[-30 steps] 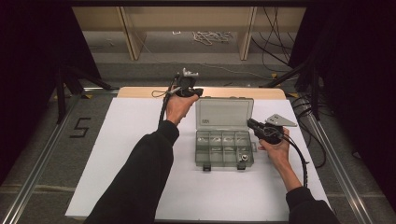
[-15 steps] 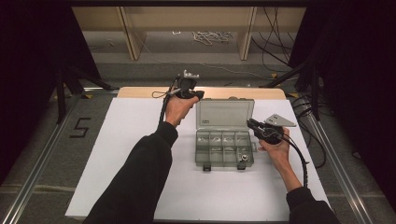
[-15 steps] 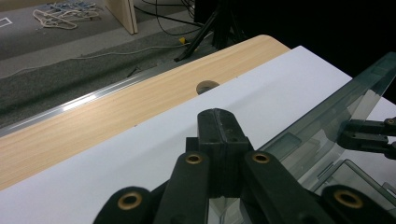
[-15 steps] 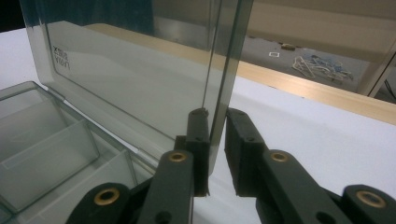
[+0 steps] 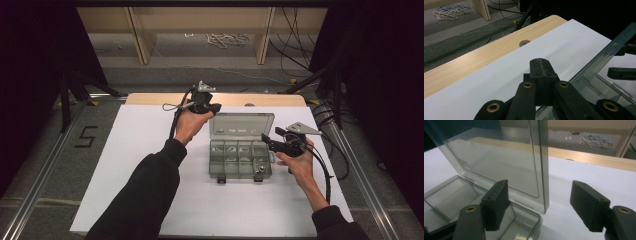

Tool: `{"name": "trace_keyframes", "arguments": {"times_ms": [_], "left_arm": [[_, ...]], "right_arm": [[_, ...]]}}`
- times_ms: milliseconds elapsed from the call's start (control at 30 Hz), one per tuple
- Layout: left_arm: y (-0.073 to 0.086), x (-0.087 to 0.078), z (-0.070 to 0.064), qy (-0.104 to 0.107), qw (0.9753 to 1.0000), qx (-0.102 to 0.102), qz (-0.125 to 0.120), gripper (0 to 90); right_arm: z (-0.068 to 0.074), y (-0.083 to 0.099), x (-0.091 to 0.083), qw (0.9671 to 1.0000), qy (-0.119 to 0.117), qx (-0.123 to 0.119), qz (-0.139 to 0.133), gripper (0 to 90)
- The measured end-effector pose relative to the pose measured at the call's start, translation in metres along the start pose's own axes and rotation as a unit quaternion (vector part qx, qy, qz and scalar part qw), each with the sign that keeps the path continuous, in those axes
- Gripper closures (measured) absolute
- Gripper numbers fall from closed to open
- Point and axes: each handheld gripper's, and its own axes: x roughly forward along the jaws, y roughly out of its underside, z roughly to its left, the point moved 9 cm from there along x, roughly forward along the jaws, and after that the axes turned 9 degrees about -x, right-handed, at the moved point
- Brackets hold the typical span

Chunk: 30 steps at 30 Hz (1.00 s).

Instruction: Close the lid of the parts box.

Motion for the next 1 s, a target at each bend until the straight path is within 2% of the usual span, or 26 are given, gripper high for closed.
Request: {"name": "trace_keyframes", "arguments": {"times_ms": [67,100,233,267,300,367,400,467,500,533,567,600,633,667,700,767,800,833,900,933,967,1000], "left_arm": [[0.001,-0.001,-0.002,0.004,1.0000,-0.003,-0.004,89.6],[0.003,-0.003,-0.002,0.006,1.0000,-0.003,-0.003,89.6],[0.006,-0.006,-0.006,0.015,0.9999,-0.004,-0.008,89.6],[0.007,-0.007,-0.007,0.015,0.9998,-0.005,-0.009,89.6],[0.007,-0.007,-0.007,0.018,0.9998,-0.003,-0.011,89.6],[0.009,-0.008,-0.009,0.020,0.9997,-0.008,-0.015,89.6],[0.010,-0.008,-0.009,0.024,0.9996,-0.003,-0.012,89.7],[0.013,-0.009,-0.010,0.026,0.9996,-0.002,-0.012,89.7],[0.014,-0.010,-0.011,0.028,0.9995,-0.003,-0.011,89.7],[0.015,-0.010,-0.012,0.028,0.9995,-0.003,-0.014,89.7],[0.017,-0.011,-0.013,0.030,0.9994,-0.003,-0.015,89.6],[0.019,-0.012,-0.014,0.031,0.9994,0.001,-0.014,89.7],[0.021,-0.013,-0.016,0.032,0.9994,0.001,-0.015,89.7],[0.022,-0.013,-0.018,0.035,0.9992,-0.001,-0.018,89.7],[0.024,-0.014,-0.019,0.035,0.9992,0.005,-0.016,89.7],[0.028,-0.015,-0.023,0.039,0.9991,0.006,-0.018,89.7],[0.030,-0.016,-0.024,0.046,0.9988,0.006,-0.016,89.7],[0.032,-0.017,-0.025,0.047,0.9987,0.003,-0.019,89.7],[0.037,-0.017,-0.026,0.045,0.9988,0.007,-0.019,89.7],[0.040,-0.018,-0.027,0.045,0.9988,0.009,-0.018,89.7],[0.042,-0.018,-0.029,0.049,0.9985,0.002,-0.022,89.7],[0.045,-0.019,-0.029,0.051,0.9986,0.007,-0.016,89.7]], "right_arm": [[0.002,-0.001,-0.007,1.0000,0.002,0.006,0.006,27.4],[0.001,-0.002,-0.011,1.0000,0.007,-0.001,0.005,27.3],[0.006,-0.005,-0.023,0.9999,0.005,0.001,0.010,24.4],[0.006,-0.005,-0.027,0.9998,0.009,-0.010,0.015,23.5],[0.009,-0.006,-0.028,0.9999,0.000,-0.007,0.012,22.4],[0.013,-0.006,-0.032,0.9999,-0.004,-0.004,0.014,19.8],[0.015,-0.005,-0.036,0.9998,-0.004,-0.002,0.018,19.7],[0.016,-0.006,-0.040,0.9999,-0.003,-0.009,0.010,18.4],[0.016,-0.005,-0.044,0.9997,0.003,-0.016,0.019,17.8],[0.020,-0.005,-0.047,0.9998,-0.005,-0.012,0.017,17.5],[0.020,-0.006,-0.049,0.9997,-0.002,-0.023,0.011,17.1],[0.022,-0.005,-0.054,0.9995,-0.002,-0.021,0.022,16.9],[0.022,-0.007,-0.055,0.9997,0.000,-0.023,0.008,16.6],[0.023,-0.005,-0.061,0.9995,-0.002,-0.023,0.023,16.4],[0.025,-0.007,-0.061,0.9998,-0.005,-0.019,0.005,16.3],[0.027,-0.007,-0.068,0.9997,-0.001,-0.023,0.006,16.2],[0.028,-0.008,-0.069,0.9996,0.001,-0.028,-0.006,16.2],[0.031,-0.006,-0.072,0.9997,-0.003,-0.024,0.001,16.2],[0.035,-0.007,-0.073,0.9996,-0.008,-0.023,-0.010,16.1],[0.037,-0.006,-0.075,0.9995,-0.011,-0.027,-0.010,16.1],[0.039,-0.006,-0.076,0.9996,-0.014,-0.023,-0.012,16.1],[0.041,-0.006,-0.079,0.9995,-0.017,-0.025,-0.011,16.1]]}}
